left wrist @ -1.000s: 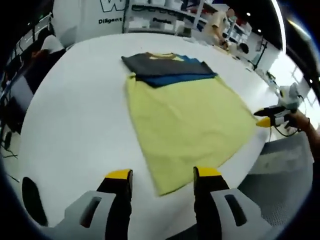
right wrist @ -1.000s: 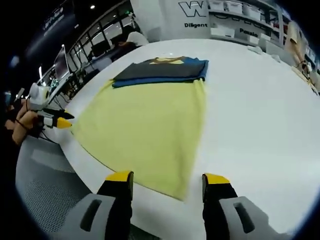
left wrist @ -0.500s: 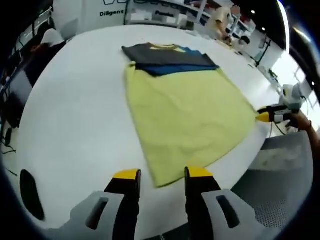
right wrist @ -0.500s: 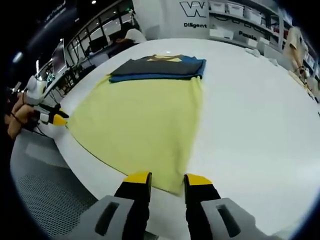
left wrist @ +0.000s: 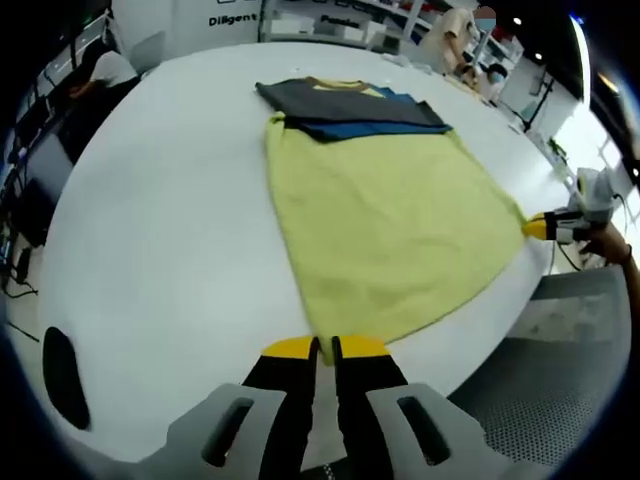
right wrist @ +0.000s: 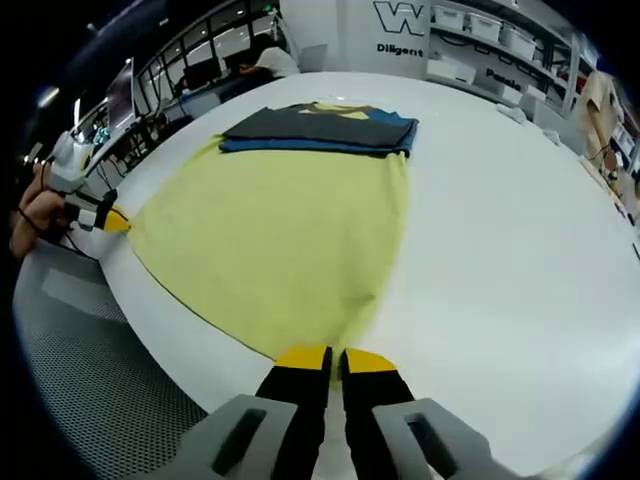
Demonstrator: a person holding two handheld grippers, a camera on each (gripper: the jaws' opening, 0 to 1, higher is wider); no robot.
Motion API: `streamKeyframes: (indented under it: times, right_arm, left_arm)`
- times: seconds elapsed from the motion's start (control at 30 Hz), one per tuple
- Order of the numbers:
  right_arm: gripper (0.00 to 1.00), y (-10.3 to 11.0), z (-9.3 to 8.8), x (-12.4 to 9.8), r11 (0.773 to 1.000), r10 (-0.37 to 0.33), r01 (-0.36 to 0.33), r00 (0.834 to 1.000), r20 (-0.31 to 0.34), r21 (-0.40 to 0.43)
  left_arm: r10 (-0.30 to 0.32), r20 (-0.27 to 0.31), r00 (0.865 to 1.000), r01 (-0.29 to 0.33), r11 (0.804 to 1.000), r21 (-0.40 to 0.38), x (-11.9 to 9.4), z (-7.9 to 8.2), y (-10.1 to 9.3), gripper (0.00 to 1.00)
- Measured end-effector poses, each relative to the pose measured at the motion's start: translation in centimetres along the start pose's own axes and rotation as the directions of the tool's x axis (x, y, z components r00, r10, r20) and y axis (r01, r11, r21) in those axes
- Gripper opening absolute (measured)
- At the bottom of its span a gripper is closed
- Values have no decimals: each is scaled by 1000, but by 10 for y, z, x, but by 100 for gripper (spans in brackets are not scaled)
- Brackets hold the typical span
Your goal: Fold the garment on the visible template until the final outline fits inside the template.
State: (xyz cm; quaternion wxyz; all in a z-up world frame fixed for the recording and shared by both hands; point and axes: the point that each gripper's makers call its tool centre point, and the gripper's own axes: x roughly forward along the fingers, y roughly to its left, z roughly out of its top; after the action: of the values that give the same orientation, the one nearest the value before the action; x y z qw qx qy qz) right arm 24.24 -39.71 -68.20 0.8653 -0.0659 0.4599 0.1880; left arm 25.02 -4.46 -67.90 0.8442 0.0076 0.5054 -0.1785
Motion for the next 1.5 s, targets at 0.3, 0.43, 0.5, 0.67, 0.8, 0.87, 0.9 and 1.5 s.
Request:
streamKeyframes:
  times: [0.3, 0.43, 0.5, 0.67, 0.8, 0.87, 0.9, 1.5]
  right_arm:
    - [0, -1, 0, 0, 999, -12, 10, 999, -36, -35]
    - [0, 0, -2, -3, 999, -9, 6, 998, -61, -48]
    - [0, 2, -3, -4, 999, -2, -1, 997, -73, -48]
    - [0, 6, -9, -8, 999, 15, -19, 995, -102, -34]
    - [0, 11, -14, -11, 999, 25, -28, 991, -134, -19]
    - [0, 13, -16, -12, 999, 27, -31, 990, -140, -26]
    - [0, 13, -16, -12, 999, 27, -31, 990, -142, -27]
    - [0, 24, -36, -24, 995, 58, -74, 971, -232, -62]
  left_arm:
    - [3, -23, 1000, -3, 1000, 13, 0, -1, -2, 1]
    - [7, -52, 999, -3, 998, 61, -3, -6, -3, 1]
    - [8, -64, 998, -3, 997, 74, -4, -8, -3, 1]
    - [11, -104, 994, 1, 993, 122, -8, -16, -4, 1]
    - [15, -137, 990, 6, 988, 154, -10, -21, -5, 1]
    - [16, -147, 989, 8, 987, 162, -12, -23, -6, 1]
    - [15, -152, 988, 10, 986, 166, -12, -24, -6, 1]
    - [-12, -227, 974, 58, 978, 200, -23, -50, -12, 1]
